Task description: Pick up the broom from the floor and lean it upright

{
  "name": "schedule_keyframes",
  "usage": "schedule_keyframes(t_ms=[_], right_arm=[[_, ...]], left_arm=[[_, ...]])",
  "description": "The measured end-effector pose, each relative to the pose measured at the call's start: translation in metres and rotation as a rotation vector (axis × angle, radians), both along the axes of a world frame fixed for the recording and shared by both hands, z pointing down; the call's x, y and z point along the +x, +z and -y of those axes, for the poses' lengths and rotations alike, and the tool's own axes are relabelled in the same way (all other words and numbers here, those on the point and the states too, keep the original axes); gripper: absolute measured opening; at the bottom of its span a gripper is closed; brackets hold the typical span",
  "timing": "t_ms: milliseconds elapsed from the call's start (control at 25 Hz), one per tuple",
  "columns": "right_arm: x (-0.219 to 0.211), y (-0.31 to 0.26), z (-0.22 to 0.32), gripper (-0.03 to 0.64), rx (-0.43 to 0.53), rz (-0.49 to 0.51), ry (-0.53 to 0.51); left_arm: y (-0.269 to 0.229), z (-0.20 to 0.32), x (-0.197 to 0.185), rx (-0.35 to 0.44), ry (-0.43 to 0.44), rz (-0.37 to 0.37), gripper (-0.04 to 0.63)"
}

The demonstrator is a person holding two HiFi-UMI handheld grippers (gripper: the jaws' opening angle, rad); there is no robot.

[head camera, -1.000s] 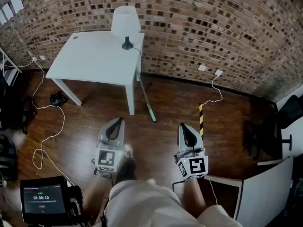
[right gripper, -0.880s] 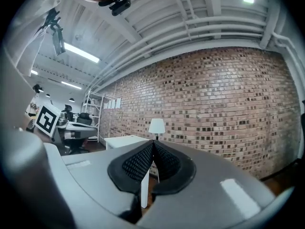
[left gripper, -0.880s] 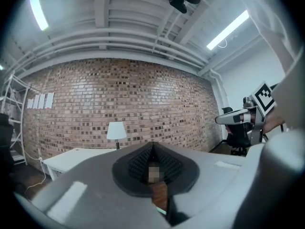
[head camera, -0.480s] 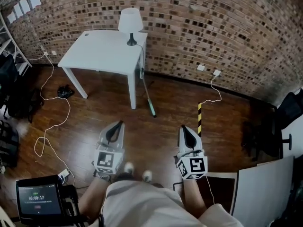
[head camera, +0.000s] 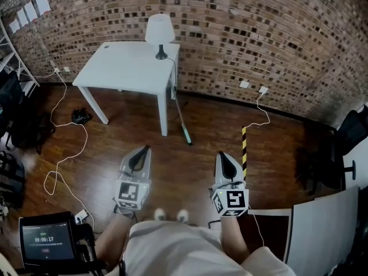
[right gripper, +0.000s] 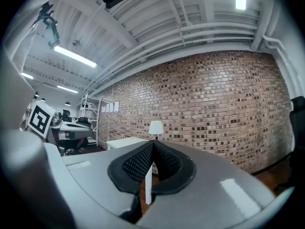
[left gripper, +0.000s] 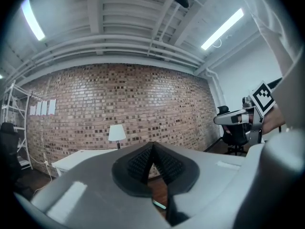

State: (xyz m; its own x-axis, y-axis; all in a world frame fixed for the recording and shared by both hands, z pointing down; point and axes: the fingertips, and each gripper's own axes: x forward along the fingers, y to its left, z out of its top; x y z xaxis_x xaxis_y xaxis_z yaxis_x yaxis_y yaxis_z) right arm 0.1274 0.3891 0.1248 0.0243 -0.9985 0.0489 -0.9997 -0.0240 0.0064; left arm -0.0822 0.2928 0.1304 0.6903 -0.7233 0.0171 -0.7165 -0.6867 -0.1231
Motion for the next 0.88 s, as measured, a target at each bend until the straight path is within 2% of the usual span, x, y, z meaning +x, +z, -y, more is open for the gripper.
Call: schedule_keyframes(t_ms=[280, 520, 880], right_arm=[[-0.008, -0.001, 0.013, 0.009, -0.008, -0.018, -0.024], [-0.018, -0.005, 0.015, 0.009, -0.017, -0.030, -0.020], [-0.027, -0.004, 0.016, 0.009, -0.011, -0.032, -0.019]], left_arm=[[0.004, 0.007, 0.001, -0.003, 0.009, -0.009, 0.000], [0.004, 0.001, 0.008, -0.007, 0.068, 0.002, 0.000], [0.003, 0.003, 0.006, -0.001, 0.088, -0.001, 0.000]])
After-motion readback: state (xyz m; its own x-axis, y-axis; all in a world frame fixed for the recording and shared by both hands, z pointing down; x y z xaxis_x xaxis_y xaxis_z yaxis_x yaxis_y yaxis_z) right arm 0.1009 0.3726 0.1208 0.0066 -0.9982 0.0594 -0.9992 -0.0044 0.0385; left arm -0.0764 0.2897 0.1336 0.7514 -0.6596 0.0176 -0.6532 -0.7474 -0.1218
